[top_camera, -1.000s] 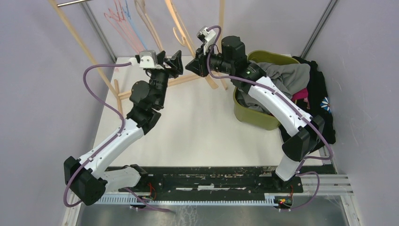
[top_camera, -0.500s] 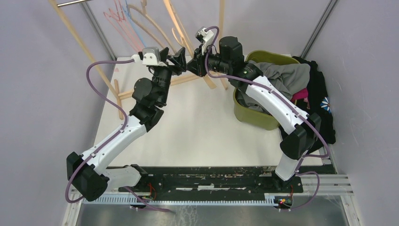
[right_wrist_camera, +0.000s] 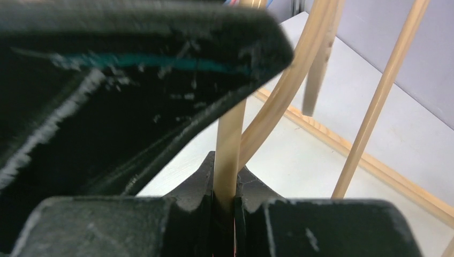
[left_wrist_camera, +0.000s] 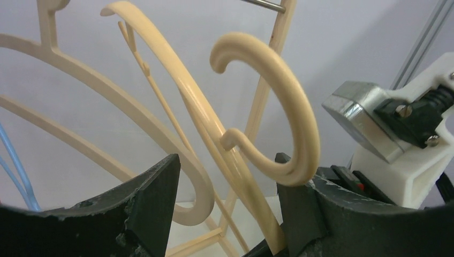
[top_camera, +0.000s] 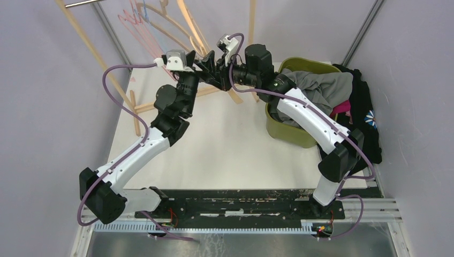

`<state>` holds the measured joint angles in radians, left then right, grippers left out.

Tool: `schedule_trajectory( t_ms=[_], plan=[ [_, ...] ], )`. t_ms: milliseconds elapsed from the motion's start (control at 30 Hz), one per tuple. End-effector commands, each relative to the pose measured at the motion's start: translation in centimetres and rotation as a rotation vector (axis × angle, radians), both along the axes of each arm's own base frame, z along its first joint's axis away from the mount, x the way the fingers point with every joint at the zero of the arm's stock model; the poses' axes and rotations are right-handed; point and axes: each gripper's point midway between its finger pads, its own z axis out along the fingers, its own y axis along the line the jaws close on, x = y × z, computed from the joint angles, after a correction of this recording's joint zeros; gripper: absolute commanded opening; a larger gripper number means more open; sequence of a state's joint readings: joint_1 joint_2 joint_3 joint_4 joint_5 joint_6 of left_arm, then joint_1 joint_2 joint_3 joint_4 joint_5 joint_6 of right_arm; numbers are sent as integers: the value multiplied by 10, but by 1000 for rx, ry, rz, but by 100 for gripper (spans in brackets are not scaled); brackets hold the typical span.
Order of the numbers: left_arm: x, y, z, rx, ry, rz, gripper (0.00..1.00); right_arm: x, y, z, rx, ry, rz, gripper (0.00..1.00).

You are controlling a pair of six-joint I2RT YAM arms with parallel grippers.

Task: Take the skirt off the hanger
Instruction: Place the hanger at the clothesline.

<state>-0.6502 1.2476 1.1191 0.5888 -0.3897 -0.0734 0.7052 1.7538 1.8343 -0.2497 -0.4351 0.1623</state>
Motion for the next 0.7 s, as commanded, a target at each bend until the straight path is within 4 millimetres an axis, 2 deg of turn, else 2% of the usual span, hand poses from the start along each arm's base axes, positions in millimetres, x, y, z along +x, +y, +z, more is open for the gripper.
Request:
schedule_trajectory(
  t_ms=[0, 33, 67, 100, 400, 533, 667],
  plan=[
    [-6, -5, 36, -60, -86, -30, 72, -21, 7, 29, 49, -83, 48, 1],
    [-5, -5, 37, -53, -87, -24, 73, -23, 7, 30, 48, -84, 50, 1],
    [-2, -5, 34, -42, -83, -13, 83, -24, 5, 30, 48, -84, 50, 1],
    [0, -6, 33, -34, -80, -5, 99, -26, 4, 32, 47, -85, 49, 1],
    [13, -26, 24, 44, -56, -41, 99, -36, -9, 42, 29, -118, 41, 1],
    [10, -32, 24, 50, -61, -76, 99, -36, -10, 46, 27, -132, 42, 1],
    [4, -33, 19, 52, -56, -107, 99, -37, -11, 61, 34, -164, 44, 1]
  ],
)
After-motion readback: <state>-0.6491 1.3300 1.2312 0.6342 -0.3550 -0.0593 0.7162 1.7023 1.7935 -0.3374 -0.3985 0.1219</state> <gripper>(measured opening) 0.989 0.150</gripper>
